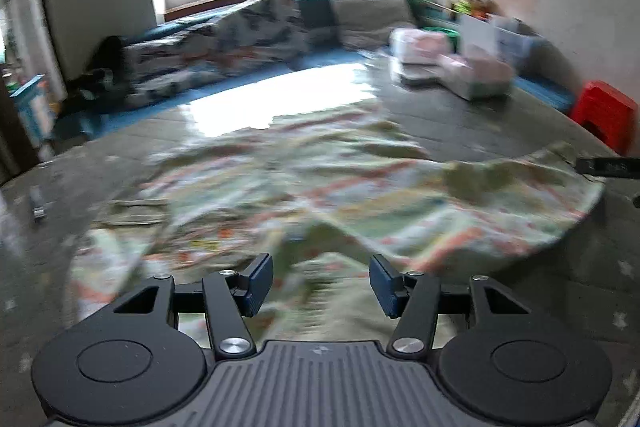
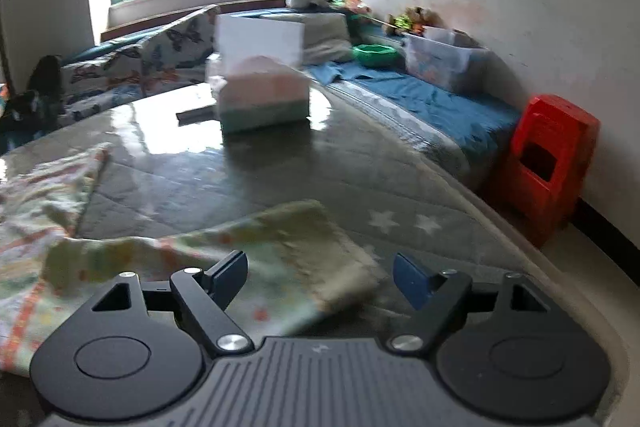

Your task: Fold clothes

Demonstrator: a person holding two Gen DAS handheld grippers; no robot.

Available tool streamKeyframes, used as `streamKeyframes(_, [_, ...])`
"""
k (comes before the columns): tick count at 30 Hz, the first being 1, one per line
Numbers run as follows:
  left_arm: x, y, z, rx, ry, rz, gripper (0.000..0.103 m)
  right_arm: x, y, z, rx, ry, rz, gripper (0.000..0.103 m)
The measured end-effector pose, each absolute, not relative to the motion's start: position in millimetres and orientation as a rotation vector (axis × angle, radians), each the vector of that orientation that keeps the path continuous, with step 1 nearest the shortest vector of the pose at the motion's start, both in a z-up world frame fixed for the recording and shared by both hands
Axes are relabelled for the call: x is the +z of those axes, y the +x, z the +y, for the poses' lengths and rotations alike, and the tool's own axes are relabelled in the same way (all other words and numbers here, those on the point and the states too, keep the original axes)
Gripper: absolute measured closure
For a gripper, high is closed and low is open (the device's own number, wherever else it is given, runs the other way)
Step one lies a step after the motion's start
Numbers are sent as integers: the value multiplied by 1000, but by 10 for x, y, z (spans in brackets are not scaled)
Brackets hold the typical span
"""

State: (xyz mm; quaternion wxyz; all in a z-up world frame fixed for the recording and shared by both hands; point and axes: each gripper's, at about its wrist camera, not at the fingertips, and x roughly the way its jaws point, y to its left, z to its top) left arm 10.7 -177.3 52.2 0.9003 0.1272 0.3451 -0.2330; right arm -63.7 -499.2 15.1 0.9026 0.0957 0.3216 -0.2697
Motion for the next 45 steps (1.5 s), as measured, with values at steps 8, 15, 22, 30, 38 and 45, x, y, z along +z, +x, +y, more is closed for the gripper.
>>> streamKeyframes(8, [445, 201, -2128, -601, 251, 731, 58, 11, -801, -5194, -576, 271, 692, 49])
streamKeyframes(15, [382, 192, -2348, -705, 276, 725, 58, 50, -705, -5147, -521, 260, 676, 94])
streamKeyframes(22, [207, 48, -2450, -808, 339, 746, 58, 55, -597, -5213, -550, 228, 661, 95])
streamKeyframes(30, [230, 12, -2390, -830, 341, 737, 58, 128, -575, -5271, -581, 199, 648, 79])
streamKeyframes(38, [254, 6, -2410, -842, 328, 736, 58, 196, -233, -5182, -423, 216, 659, 75])
streamKeyframes(45, [291, 25, -2338, -829, 307, 733, 57, 17, 61, -5143, -428, 179, 717, 67])
